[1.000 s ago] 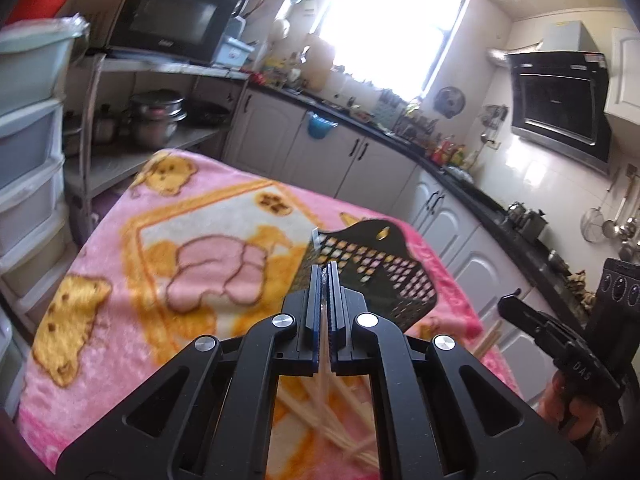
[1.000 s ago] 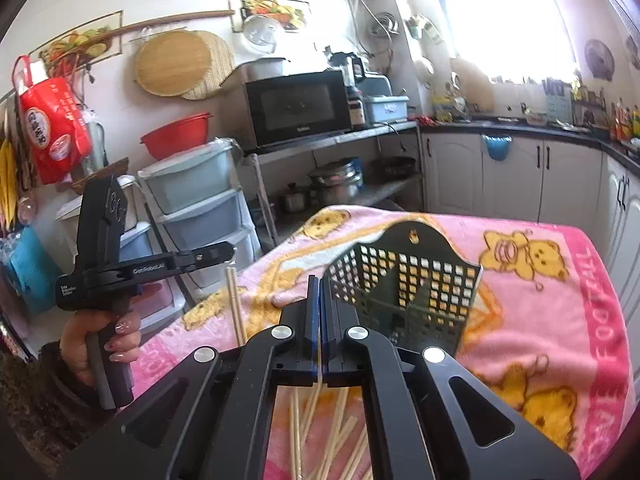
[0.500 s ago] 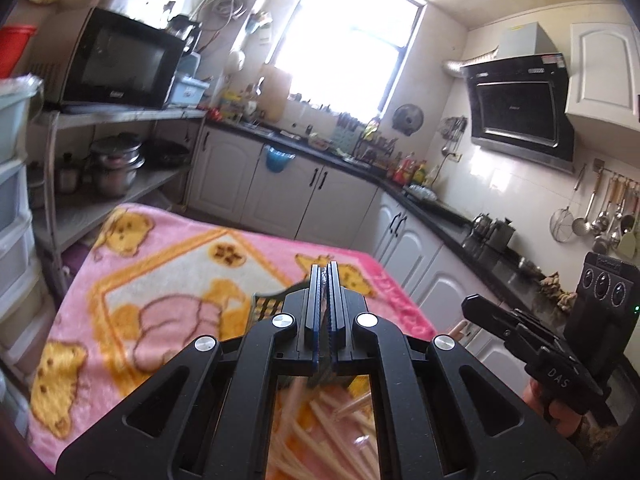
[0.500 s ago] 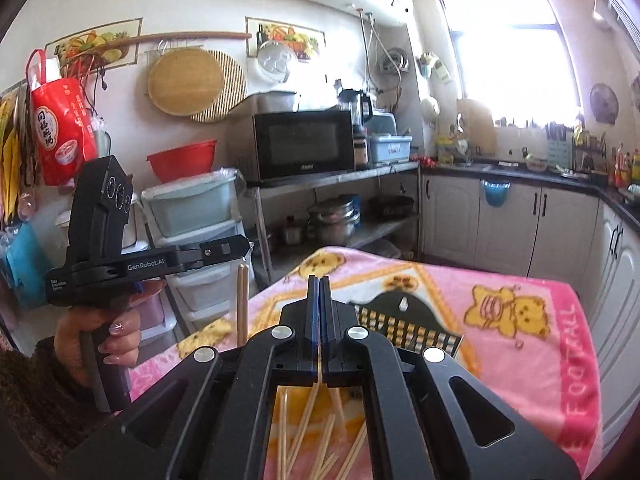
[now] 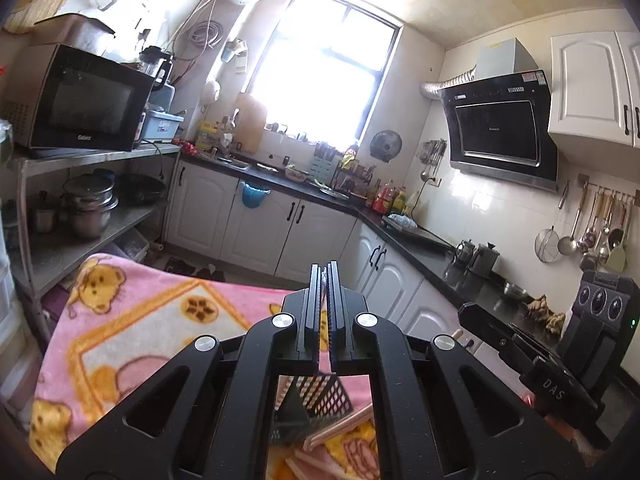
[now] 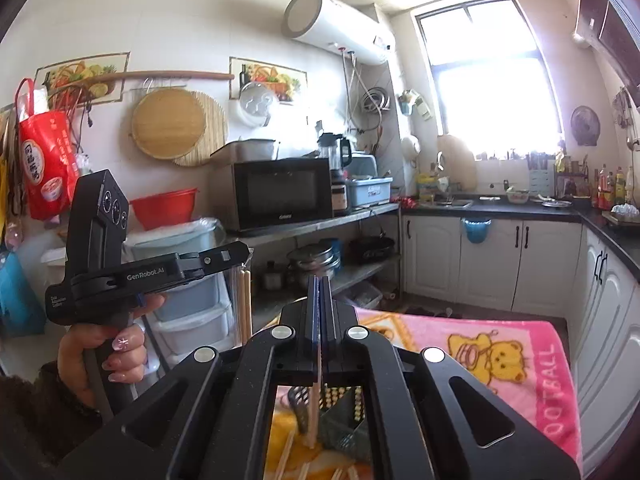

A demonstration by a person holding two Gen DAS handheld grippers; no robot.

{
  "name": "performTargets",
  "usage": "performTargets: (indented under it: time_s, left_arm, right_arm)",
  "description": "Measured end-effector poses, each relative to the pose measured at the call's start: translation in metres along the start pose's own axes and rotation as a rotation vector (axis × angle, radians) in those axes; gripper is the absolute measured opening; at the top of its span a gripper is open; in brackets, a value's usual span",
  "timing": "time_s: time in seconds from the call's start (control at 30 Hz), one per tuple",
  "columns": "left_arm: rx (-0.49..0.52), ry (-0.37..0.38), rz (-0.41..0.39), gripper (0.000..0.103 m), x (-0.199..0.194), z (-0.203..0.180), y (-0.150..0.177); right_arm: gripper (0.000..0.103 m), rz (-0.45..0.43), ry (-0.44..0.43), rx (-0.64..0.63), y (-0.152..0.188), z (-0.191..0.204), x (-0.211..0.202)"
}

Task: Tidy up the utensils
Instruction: 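Lift the chopsticks with both tools and carry them above the green caddy, then open both tools to drop the chopsticks into the caddy compartments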

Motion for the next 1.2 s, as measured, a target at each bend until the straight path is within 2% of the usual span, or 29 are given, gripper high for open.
performTargets:
  time_s: [0.2,0.4,0.9,1.2]
  left_arm:
    - [0.022,-0.010,-0.019,0.001,0.027,-0.004,-0.025]
    - [0.035,-0.038,-0.043,0.001,0.047,-0.001,-0.032]
    - [0.034,-0.037,-0.040,0.001,0.082,0.020,0.003]
    - [-0.031,-0.040,-0.011,0.001,0.084,0.035,0.034]
  right_arm:
    - [0.001,-0.034,0.057,0.011,-0.015,-0.021,0.007]
    - [0.001,-0.042,0.087,0.035,-0.018,-0.038,0.013]
    - [0.001,0.012,0.120,0.087,0.009,-0.058,0.034]
    - [0.001,0.037,0.118,0.135,0.022,-0.066,0.042]
Point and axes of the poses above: each gripper's, at about its wrist camera, not at the fingertips, and x roughly the way its jaws point, z to its left, y to its underside, the point moved 6 cm from there along x, roughly the way its jaws point, and after that the axes turned 4 degrees about x, right-handed, at the moved point
